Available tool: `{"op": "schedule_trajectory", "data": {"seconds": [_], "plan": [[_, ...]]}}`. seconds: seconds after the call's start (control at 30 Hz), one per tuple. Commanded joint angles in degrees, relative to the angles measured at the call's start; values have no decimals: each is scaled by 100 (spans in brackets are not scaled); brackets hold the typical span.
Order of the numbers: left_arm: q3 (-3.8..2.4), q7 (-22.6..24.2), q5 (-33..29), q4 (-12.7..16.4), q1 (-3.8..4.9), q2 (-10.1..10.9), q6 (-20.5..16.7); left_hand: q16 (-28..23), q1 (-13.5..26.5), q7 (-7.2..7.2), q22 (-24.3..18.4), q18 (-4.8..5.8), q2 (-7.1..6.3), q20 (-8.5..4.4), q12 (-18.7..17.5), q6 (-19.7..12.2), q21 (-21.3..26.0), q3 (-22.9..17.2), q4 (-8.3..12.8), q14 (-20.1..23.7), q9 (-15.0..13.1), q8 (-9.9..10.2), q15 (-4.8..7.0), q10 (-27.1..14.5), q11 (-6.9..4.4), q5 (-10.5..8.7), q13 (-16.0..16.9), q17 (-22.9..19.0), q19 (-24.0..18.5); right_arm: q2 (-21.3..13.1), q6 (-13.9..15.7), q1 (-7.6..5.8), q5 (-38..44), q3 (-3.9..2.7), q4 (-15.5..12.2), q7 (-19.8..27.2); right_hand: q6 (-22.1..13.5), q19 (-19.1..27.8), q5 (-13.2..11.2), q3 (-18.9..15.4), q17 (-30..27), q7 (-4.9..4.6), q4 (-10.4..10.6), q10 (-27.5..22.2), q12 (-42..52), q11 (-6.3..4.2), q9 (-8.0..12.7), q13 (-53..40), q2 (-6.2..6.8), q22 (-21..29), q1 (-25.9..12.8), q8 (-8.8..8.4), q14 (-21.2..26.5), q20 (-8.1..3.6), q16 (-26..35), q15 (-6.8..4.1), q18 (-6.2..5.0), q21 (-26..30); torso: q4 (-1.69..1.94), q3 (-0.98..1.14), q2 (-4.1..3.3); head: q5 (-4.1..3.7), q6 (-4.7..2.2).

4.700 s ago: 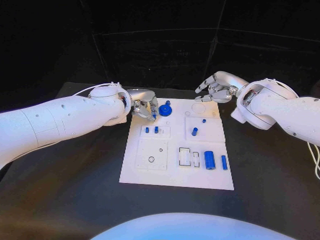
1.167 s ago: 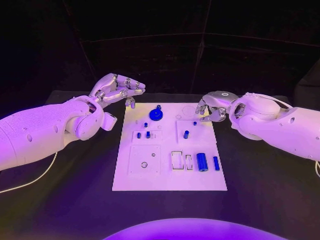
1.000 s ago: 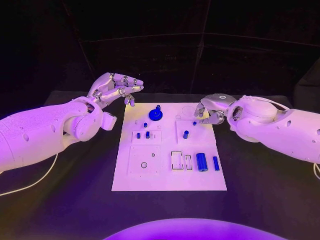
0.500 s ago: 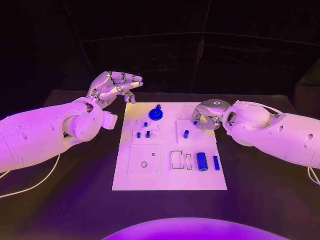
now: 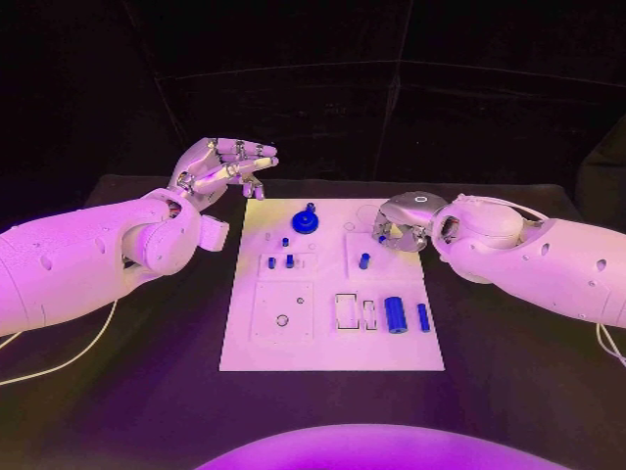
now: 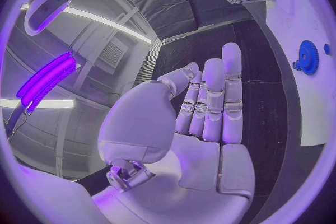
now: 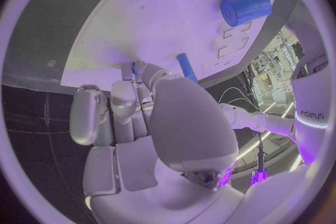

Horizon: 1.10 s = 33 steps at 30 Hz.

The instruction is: Assemble the parts on the task board

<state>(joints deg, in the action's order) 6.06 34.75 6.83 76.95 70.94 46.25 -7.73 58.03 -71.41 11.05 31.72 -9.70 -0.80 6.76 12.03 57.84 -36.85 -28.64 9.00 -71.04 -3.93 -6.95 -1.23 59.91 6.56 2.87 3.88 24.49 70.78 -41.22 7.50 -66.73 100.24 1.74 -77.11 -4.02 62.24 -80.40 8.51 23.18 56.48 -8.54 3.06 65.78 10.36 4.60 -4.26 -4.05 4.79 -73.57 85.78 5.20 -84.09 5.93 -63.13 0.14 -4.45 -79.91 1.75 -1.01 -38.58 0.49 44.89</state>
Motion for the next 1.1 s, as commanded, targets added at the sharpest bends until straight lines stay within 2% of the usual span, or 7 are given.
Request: {"op": "schedule_trajectory", "data": {"seconds": [0.03, 0.17, 0.53, 0.83, 1.1], "plan": [[-5, 62, -62, 0, 7, 2, 86, -33, 45, -19, -5, -83, -2, 5, 20, 15, 6, 33, 9, 26, -2, -40, -5, 39, 11, 12, 7, -5, -34, 22, -120, 25, 29, 21, 18, 17, 110, -70, -97, 105, 32, 25, -49, 116, 51, -26, -20, -12, -61, -91, -17, 56, -139, -2, -47, -64, 85, -66, -3, 0, 4, -2, 7], [-5, 43, -62, -2, 7, 3, 96, -35, 43, -20, -9, -83, -5, 4, 25, 17, 11, 37, 13, 30, -2, -43, -4, 40, 10, 11, 6, -9, -35, 46, -58, 26, 64, 20, 36, -64, 253, -156, -277, 271, -10, 65, -131, 279, 63, -79, -43, -17, -146, -247, -63, 101, -130, -47, -57, -106, 118, -170, 0, -4, 6, -16, 15], [-5, -8, -62, -11, 7, 14, 113, -40, 40, -21, -15, -83, -13, 2, 32, 18, 20, 43, 21, 36, -2, -47, -2, 38, 8, 10, 5, -15, -37, 19, 300, 28, 162, 20, -44, -206, 296, -202, -349, 365, -100, 79, -212, 331, 11, -94, -46, -5, -125, -337, -155, 92, -116, -69, -31, -122, 138, -231, -2, -1, 11, -17, 28], [-5, -44, -62, -28, 7, 22, 132, -49, 35, -18, -27, -83, -27, -1, 41, 9, 36, 55, 34, 49, -1, -48, -1, 28, 10, 9, 2, -26, -42, -144, 730, 27, 55, 16, -278, -302, 290, -212, -336, 406, -102, 74, -251, 329, -19, -90, -42, 1, -106, -357, -185, 76, -116, -73, -48, -121, 142, -245, 2, -4, 11, -31, 17], [-5, -59, -62, -72, 8, 26, 139, -53, 34, -16, -32, -82, -30, -1, 44, 3, 43, 59, 38, 54, 1, -47, -1, 22, 12, 10, 0, -31, -44, -340, 919, 23, -45, 9, -582, -368, 287, -223, -332, 425, -102, 71, -272, 329, -37, -86, -39, 4, -89, -379, -207, 66, -116, -76, -60, -119, 146, -260, 2, -8, 12, -43, 14]]}}
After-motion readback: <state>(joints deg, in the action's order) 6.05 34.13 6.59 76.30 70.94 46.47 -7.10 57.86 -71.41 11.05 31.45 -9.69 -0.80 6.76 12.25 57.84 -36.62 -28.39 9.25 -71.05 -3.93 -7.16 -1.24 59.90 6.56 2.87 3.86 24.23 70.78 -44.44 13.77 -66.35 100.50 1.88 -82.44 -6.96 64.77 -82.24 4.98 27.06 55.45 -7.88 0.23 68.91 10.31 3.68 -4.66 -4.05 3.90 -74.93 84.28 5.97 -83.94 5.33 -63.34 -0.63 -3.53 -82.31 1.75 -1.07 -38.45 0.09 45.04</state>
